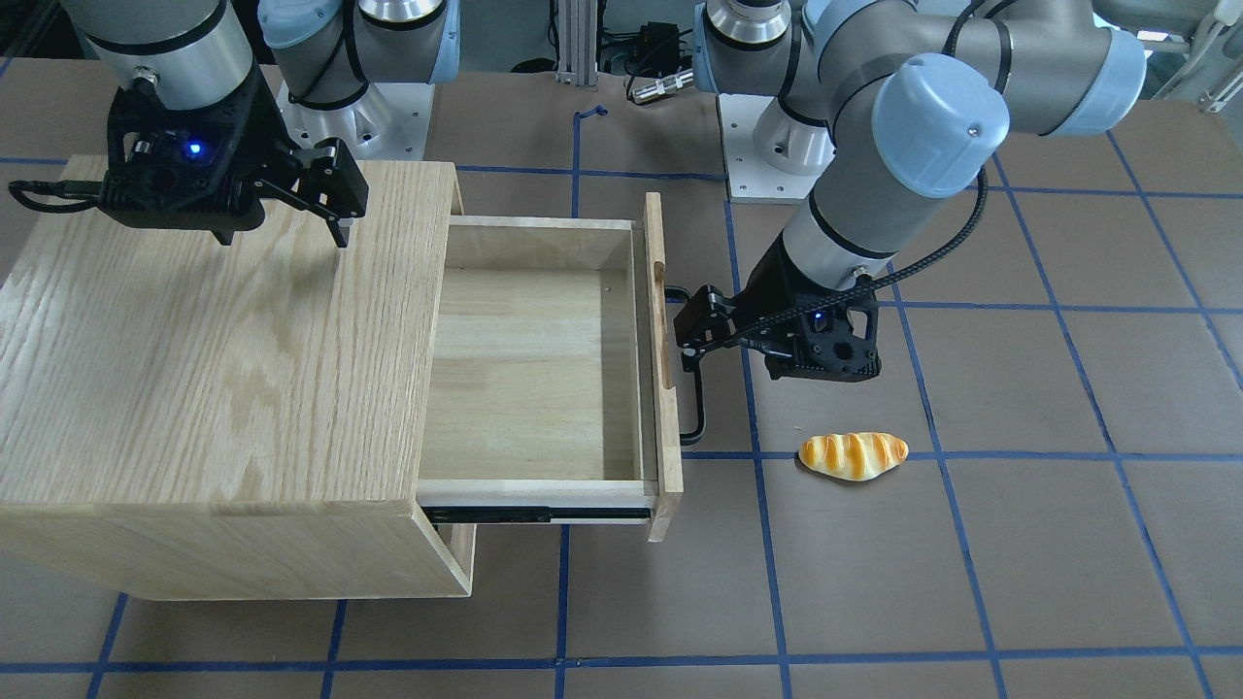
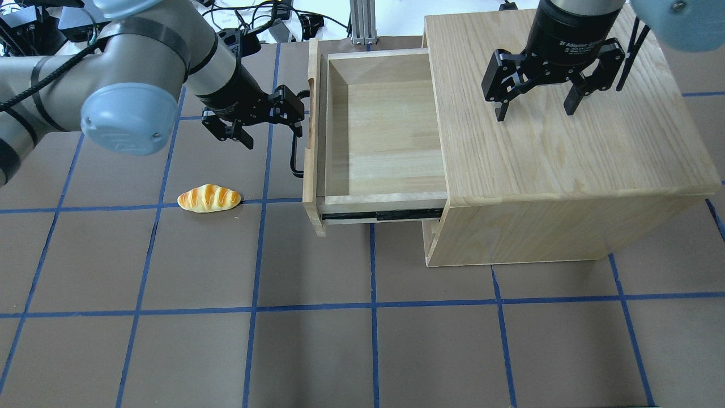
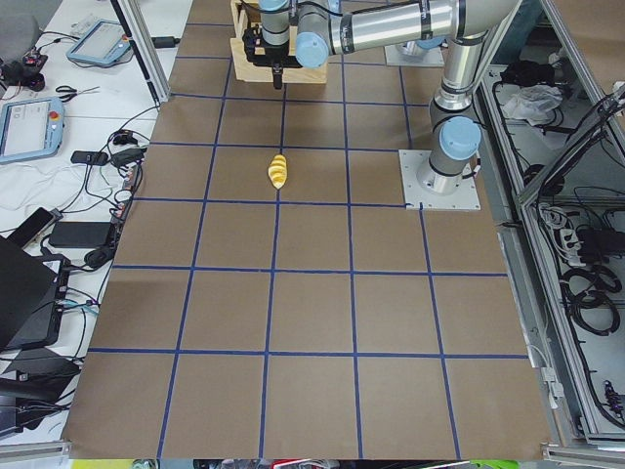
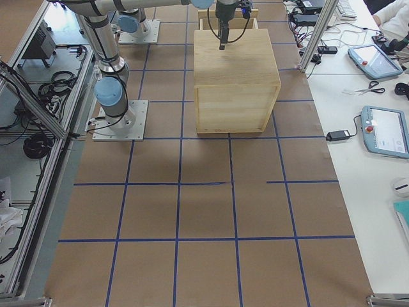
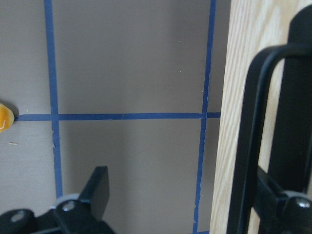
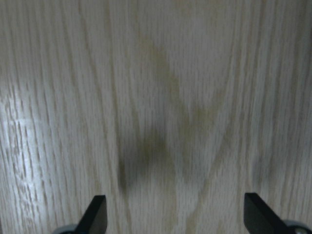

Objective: Open upper drawer

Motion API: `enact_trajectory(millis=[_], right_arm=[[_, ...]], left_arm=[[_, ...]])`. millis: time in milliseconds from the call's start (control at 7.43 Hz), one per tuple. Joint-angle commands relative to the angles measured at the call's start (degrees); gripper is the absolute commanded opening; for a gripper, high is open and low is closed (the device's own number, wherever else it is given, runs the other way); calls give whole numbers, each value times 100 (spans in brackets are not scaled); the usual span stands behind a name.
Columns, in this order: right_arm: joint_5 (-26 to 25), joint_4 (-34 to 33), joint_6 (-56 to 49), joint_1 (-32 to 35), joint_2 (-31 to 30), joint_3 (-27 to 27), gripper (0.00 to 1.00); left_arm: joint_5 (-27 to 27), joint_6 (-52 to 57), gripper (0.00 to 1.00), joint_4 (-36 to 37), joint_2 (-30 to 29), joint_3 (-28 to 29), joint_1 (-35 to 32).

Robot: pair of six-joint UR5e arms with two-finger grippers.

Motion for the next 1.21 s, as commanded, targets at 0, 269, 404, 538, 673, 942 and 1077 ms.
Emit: enact_trajectory(millis=[0, 269, 404, 538, 673, 942, 1077], right_arm=[[0, 0, 0, 0, 0, -3, 100], [0, 0, 0, 0, 0, 6, 100], [0, 0, 0, 0, 0, -3, 100], [0, 0, 0, 0, 0, -3, 100], [0, 0, 0, 0, 0, -3, 100], [0, 0, 0, 0, 0, 6, 100], [0, 0, 0, 0, 0, -3, 100]], left_arm=[[151, 382, 100, -219, 134, 1, 356], [161, 454, 100, -264, 204, 10, 445], [161, 410, 100, -333, 239, 71, 437], [291, 427, 100, -778, 362, 193, 402], [458, 427, 100, -1339, 572, 464, 349], [782, 410, 100, -2038, 1063, 748, 323], [863, 401, 100, -2039, 1257, 731, 296]])
